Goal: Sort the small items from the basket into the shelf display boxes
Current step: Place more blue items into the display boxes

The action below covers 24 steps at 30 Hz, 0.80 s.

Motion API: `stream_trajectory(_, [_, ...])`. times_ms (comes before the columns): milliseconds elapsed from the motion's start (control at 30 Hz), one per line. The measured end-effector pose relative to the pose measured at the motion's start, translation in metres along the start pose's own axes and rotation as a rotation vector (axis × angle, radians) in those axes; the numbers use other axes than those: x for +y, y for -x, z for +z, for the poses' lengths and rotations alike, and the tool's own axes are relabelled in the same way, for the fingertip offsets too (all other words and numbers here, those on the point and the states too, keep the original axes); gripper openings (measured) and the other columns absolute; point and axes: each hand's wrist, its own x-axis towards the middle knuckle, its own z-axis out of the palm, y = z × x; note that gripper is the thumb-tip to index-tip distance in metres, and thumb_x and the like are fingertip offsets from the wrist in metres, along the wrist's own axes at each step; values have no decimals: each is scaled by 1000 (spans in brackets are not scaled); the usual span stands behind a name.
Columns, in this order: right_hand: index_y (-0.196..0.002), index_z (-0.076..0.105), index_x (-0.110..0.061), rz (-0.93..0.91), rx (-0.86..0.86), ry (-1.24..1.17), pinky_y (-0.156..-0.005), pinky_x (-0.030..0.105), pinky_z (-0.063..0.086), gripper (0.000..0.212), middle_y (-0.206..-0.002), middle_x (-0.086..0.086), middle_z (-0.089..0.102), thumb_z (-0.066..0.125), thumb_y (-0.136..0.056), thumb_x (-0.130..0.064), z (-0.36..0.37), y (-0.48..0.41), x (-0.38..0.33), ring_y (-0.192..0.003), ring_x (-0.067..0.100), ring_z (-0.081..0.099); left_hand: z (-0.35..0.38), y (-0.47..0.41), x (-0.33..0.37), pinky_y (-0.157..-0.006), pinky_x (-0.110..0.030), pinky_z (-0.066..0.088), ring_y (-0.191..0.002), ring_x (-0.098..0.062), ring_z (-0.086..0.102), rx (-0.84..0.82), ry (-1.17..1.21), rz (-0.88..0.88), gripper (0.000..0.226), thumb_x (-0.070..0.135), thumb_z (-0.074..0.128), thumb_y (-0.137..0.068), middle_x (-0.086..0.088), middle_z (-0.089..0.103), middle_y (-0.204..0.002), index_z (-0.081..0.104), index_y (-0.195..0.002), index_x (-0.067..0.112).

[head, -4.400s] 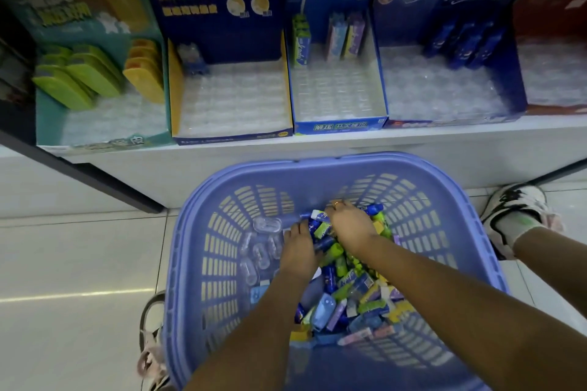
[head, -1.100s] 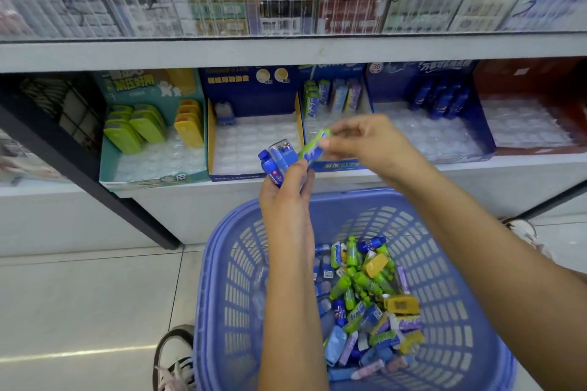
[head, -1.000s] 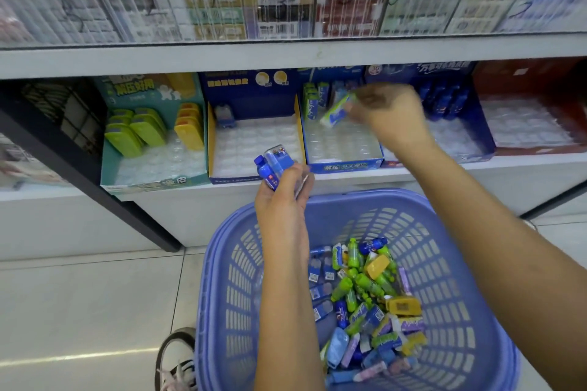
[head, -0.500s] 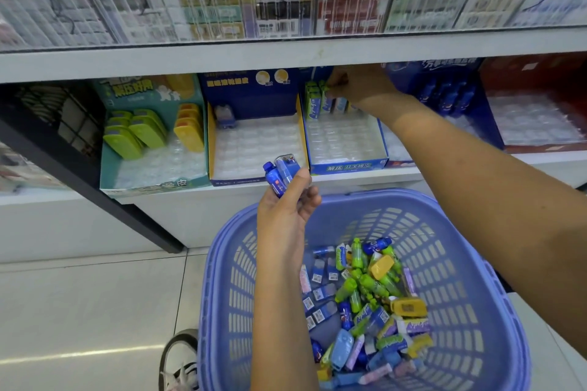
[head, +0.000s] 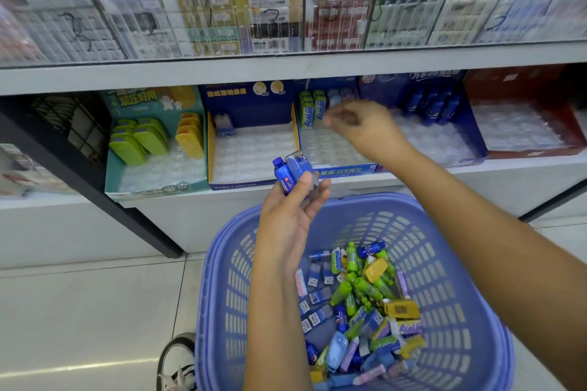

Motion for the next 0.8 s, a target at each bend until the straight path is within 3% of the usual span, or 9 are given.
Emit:
stream_trajectory(67, [-97,70,-13,108,-203,-413,-67,21,50,19,-84,3,70,65,-86,-28,-2,39,-5,-69,7,60,4,1,-3,-80,-24,55,-102,-28,67,-58,-30,35,24,17,62,-84,-10,71,-95,63,-103,2])
stream_trajectory(167, [-87,71,-16,148,-373,-706,-75,24,53,10,-81,-1,70,65,-84,-23,-2,81,1,-77,10,64,11,2,-13,-85,-25,53,-106,-26,66,-131,-210,58,26,10,56,-91,-14,70,-109,61,-114,2])
stream_trajectory(267, [-68,65,-15,207,-211,-774,-71,21,47,16,-68,2,60,67,-83,-13,-1,97,14,-69,11,57,19,3,-26,-85,-28,56,-100,-24,69,-98,-429,83,20,6,54,-94,-13,72,-104,62,-113,4])
stream_trajectory(400, [-80,61,-15,284,2,-927,-72,26,56,13,-75,5,64,59,-92,-20,-5,99,27,-71,18,66,25,6,-32,-71,-23,57,-87,-21,72,-18,-512,122,15,14,57,-94,-11,72,-97,62,-107,7])
stream_trajectory(500, [-92,59,-20,305,63,-851,-55,23,49,11,-80,5,57,50,-97,-24,-7,89,29,-56,13,59,20,4,-24,-57,-20,54,-63,-15,70,115,-508,160,9,19,58,-94,-1,69,-74,62,-91,11])
stream_trajectory(600, [-113,58,-16,231,51,-602,-52,18,46,19,-80,-2,55,54,-95,-16,-2,70,20,-55,7,57,9,0,-14,-46,-20,46,-46,-7,52,213,-550,186,21,29,55,-95,8,55,-53,61,-83,13])
stream_trajectory(700, [-102,59,-15,93,94,-444,-59,18,49,22,-84,-5,60,70,-82,-13,9,35,-7,-67,9,58,1,-3,-5,-41,-19,39,-42,-7,44,266,-445,155,32,39,44,-98,8,51,-51,63,-89,15])
stream_trajectory(800, [-101,66,-7,-84,56,-327,-68,9,45,20,-92,1,67,68,-81,-4,31,-5,-38,-80,9,59,-2,-7,3,-38,-16,35,-39,-8,43,322,-259,96,37,38,36,-100,6,51,-48,62,-88,15])
